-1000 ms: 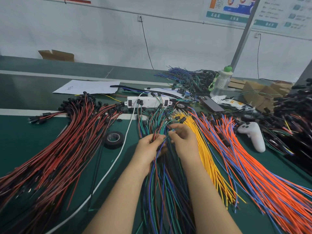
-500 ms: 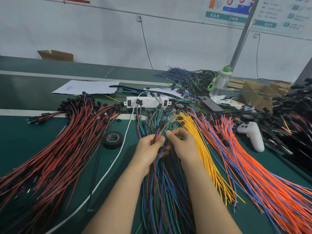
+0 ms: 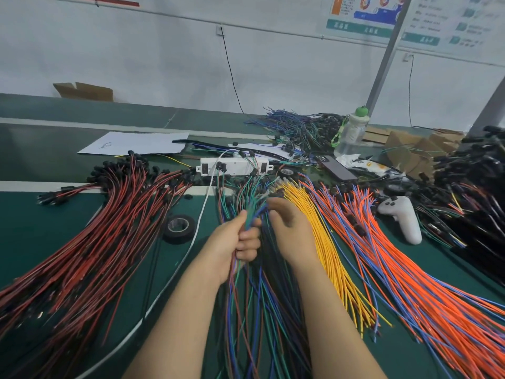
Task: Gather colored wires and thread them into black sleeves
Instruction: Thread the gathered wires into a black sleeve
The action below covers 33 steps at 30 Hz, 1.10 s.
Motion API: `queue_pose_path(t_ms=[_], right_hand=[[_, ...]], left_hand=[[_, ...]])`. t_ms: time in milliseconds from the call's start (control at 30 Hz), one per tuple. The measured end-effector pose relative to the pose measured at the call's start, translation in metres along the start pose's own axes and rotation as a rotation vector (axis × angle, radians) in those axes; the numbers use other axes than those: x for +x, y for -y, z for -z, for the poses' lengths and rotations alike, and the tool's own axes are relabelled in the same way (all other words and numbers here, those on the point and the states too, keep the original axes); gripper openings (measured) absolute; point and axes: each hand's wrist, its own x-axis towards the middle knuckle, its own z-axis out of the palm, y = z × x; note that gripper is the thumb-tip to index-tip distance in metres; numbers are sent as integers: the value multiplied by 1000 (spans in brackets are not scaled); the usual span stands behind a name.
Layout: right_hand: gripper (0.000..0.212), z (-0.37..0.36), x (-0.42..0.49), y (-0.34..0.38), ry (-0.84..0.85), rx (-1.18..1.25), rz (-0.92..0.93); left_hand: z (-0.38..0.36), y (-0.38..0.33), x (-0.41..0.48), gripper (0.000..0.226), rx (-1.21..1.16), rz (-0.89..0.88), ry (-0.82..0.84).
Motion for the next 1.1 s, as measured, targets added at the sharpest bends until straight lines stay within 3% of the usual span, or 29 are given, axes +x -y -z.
queue_pose_path(t_ms=[100,200,333,500,633,800,1100], right_hand=[[35,25,6,-13,-208,-541,-218],[41,38,5,-21,-106,-818,-497],[31,38,7,-27,-186,-741,-471],[21,40,7,-29,-328,-635,-448],[30,40,9,-27,-258,-707,-480],[33,38,9,-30,-216,-763,-478],[17,42,9,-30,-454,-549,-356]], left_hand=[[12,-17,-4,36,-364,-123,44],[19,-25,-8,36,-526,-199,93],[15,-21,-8,28,-442,-180,75],[7,-8,-2,22,-170,-169,-97],[3,2,-1,21,21,-142,-214],[2,3,0,21,10,-127,-214],[2,4,-1,21,27,-113,-207]])
